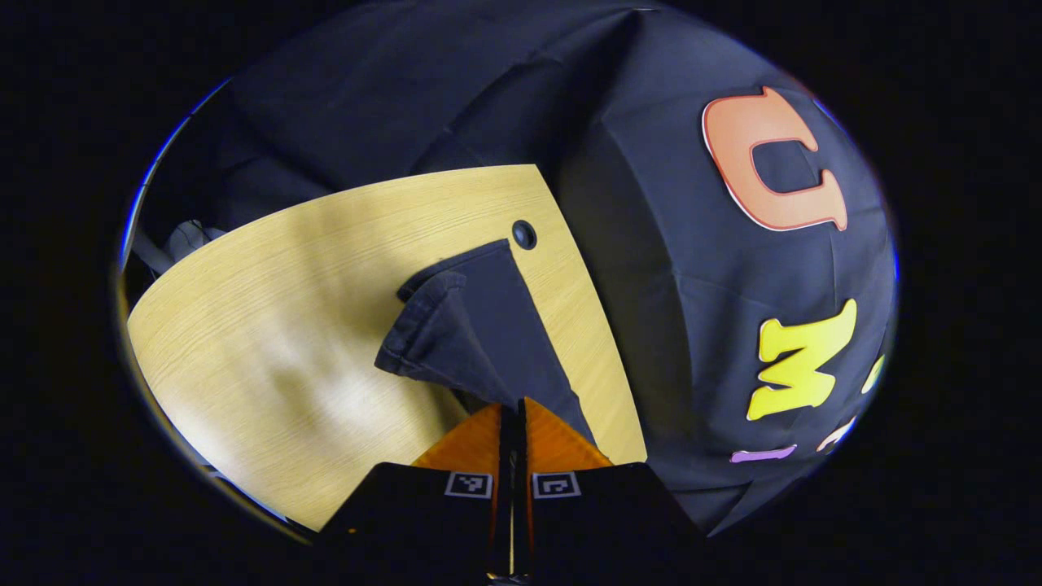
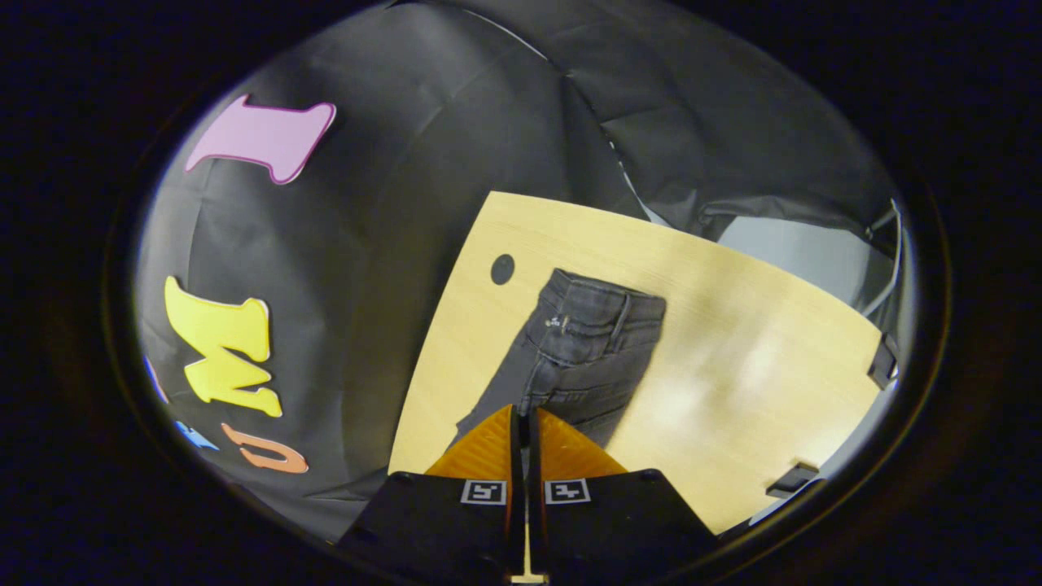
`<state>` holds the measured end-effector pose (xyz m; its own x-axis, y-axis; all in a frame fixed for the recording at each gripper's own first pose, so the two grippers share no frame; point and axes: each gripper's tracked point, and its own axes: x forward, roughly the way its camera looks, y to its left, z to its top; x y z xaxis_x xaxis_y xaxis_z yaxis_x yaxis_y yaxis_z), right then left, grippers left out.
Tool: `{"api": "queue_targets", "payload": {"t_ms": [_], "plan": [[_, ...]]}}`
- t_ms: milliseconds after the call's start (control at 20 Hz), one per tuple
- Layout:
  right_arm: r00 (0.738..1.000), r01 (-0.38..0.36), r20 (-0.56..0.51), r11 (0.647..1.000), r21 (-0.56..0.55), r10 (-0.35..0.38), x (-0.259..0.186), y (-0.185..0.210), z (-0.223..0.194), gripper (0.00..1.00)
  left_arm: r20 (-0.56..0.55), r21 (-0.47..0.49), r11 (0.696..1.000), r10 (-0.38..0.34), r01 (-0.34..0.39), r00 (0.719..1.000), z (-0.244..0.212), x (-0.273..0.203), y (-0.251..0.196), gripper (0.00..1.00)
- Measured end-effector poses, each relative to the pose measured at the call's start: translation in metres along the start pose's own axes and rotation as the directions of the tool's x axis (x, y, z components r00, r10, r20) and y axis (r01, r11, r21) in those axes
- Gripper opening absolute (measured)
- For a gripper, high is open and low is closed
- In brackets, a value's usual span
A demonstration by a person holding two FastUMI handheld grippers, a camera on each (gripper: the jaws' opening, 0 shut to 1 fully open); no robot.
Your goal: Grasp the waist and the cuffs of the jeans and fold them to make the two legs overlap; first hold the waist and fold one-third of the jeans toward the cuffs, then hold the cuffs and fold the remaining one-third in the same direction to finish folding.
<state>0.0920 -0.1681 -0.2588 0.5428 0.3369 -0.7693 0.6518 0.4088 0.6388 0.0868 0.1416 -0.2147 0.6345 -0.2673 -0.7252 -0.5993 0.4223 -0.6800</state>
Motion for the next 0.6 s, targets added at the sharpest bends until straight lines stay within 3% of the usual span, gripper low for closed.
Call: {"api": "queue_targets", "payload": {"t_ms": [100, 350, 400, 450, 600], "plan": [[1.0, -0.011, -0.005, 1.0, -0.012, 0.011, 0.016, 0.015, 0.007, 0.07, -0.022, -0.012, 1.0, 0.009, -0.01, 1.0, 0.013, 0.017, -0.002, 0.04], [0.999, -0.04, -0.004, 0.999, -0.011, 0.04, 0.075, 0.023, 0.03, 0.0, -0.063, 0.017, 0.999, 0.039, -0.038, 0.997, 0.032, 0.071, -0.004, 0.04], [0.999, -0.041, -0.008, 0.999, -0.01, 0.041, 0.088, 0.022, 0.034, 0.03, -0.07, 0.032, 0.999, 0.039, -0.037, 0.997, 0.036, 0.087, -0.006, 0.0], [0.999, -0.033, -0.014, 0.999, -0.011, 0.033, 0.102, 0.017, 0.037, 0.03, -0.079, 0.039, 0.999, 0.036, -0.033, 0.996, 0.038, 0.101, -0.009, 0.04], [1.0, -0.013, -0.017, 1.0, -0.016, 0.013, 0.13, 0.013, 0.042, 0.03, -0.096, 0.059, 0.998, 0.042, -0.036, 0.995, 0.046, 0.132, -0.015, 0.04]]}}
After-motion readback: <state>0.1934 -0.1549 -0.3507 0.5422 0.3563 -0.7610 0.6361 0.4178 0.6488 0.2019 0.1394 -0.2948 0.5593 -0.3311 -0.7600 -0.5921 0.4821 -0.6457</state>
